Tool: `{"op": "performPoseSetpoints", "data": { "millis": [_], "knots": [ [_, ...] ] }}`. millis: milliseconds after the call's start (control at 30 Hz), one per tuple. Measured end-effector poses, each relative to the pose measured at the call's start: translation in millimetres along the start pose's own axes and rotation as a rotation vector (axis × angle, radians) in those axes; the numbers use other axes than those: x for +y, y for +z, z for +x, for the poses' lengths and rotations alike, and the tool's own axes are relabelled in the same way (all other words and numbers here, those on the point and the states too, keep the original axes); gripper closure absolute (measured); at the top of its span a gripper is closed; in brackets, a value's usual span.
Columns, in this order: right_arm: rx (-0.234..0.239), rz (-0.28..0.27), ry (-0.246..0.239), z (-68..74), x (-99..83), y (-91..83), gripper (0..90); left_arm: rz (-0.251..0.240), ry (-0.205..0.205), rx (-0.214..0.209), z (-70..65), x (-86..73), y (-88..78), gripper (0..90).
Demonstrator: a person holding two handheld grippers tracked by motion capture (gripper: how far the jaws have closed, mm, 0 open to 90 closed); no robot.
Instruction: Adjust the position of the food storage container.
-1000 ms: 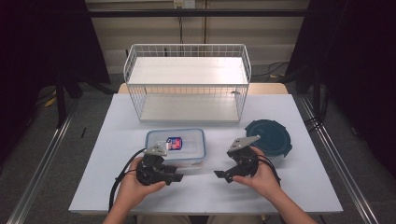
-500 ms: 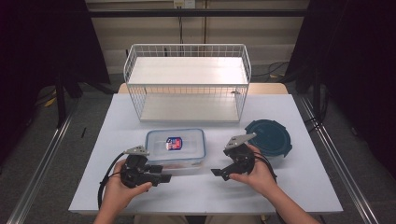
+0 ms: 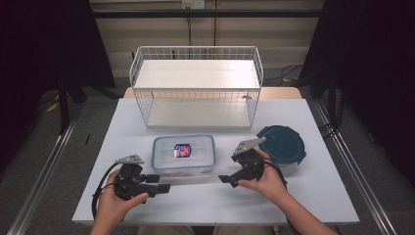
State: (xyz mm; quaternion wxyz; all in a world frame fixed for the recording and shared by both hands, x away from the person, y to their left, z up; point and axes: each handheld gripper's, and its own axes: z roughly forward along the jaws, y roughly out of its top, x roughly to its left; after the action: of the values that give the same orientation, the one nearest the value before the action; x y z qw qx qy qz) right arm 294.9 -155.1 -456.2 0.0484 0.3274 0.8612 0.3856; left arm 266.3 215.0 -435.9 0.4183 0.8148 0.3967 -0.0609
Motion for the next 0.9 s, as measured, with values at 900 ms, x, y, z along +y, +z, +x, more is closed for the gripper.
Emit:
{"op": "performPoseSetpoints", "data": {
  "millis": [900],
  "knots": [
    [0.032, -0.038, 0.06, -3.4, 6.2, -3.8, 8.6, -0.071, -0.112, 0.044, 27.1, 0.9, -32.3, 14.8]
  ]
}}
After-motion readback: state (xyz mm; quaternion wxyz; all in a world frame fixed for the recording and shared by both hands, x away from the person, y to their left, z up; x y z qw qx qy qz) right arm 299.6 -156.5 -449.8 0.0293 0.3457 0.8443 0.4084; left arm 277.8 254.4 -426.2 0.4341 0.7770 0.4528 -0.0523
